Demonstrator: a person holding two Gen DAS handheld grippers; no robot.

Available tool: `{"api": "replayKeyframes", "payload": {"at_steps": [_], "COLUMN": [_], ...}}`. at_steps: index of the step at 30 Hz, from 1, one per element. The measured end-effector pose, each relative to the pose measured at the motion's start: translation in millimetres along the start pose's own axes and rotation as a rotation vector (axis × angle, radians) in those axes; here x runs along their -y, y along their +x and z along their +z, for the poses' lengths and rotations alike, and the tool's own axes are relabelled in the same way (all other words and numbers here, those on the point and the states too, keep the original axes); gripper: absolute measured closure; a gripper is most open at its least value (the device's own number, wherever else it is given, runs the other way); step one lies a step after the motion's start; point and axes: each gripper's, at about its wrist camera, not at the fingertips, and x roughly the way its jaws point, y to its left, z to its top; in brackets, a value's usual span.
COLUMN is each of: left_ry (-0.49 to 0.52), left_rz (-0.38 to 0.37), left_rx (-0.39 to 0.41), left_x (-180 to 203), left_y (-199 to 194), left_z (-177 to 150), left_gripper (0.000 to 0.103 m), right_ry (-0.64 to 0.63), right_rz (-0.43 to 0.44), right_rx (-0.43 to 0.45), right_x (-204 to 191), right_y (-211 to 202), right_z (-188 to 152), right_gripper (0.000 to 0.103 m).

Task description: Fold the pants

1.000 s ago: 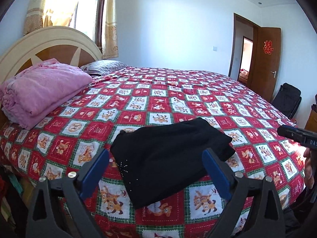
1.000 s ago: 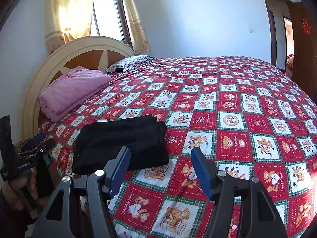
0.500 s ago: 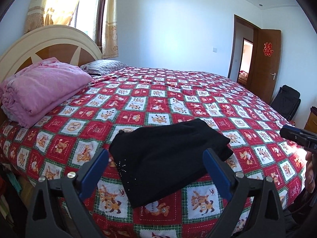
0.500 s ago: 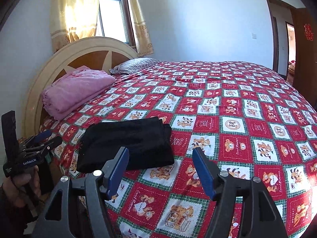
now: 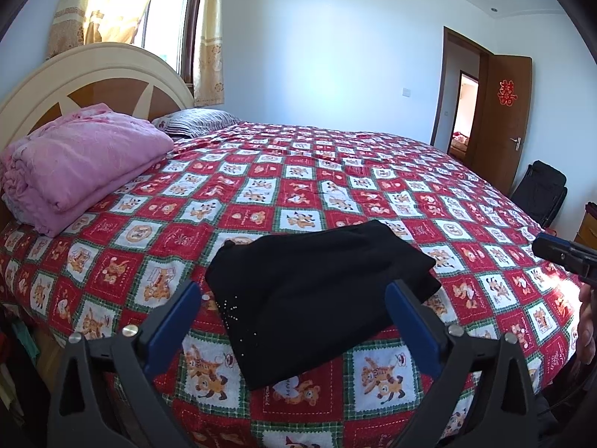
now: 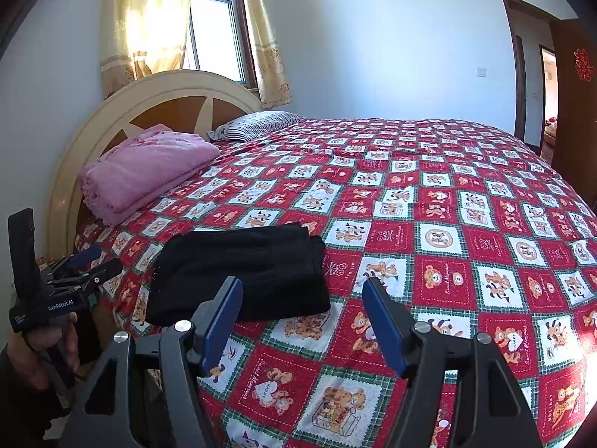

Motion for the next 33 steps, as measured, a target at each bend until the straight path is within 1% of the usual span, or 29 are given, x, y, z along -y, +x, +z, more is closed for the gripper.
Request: {"api": "replayKeyframes", "payload": {"at_steps": [7, 13, 17, 20, 23, 28, 33], "left_ry": [-0.001, -0.006, -0.024, -0.044, -0.055, -0.036, -0.027], "left_rz": [0.009, 0.005, -0.005, -0.009, 0.003, 0.028, 0.022], "left_rx": [0.0, 0.025, 0.018, -0.005, -0.012, -0.003, 0.004], "left_x": [-0.2, 3.5, 2.5, -0.4, -1.8, -0.2, 0.1], "left_y": [0.8, -3.3, -2.1, 2.1, 4.2, 2.6, 3.0], "left_z": [0.7, 2.0, 2.0, 1.0, -0.9, -4.6, -4.7], "left_gripper": [0.0, 0.0, 0.0, 0.0, 0.0, 0.0, 0.0], "right_ry": [-0.002, -0.01, -0.017, -0.027, -0.035, -0.04, -0.04], "right_rz": [-0.012, -0.024, -0.032, -0.036, -0.04, -0.041, -0.039], "right_rx": [0.008, 0.026, 0.026, 0.025, 0.021, 0.019, 0.01], "right_x": [-0.4, -1.5, -3.4, -5.0, -6.5, -8.8, -8.3], "right_y": [-2.5, -6.5, -6.5, -5.8, -4.6, -3.2, -0.2], "right_z": [1.4, 2.9, 3.2, 2.6, 1.7, 0.9, -1.2], "right_gripper": [0.034, 0.034, 0.034, 0.034, 0.034, 0.034, 0.034]}}
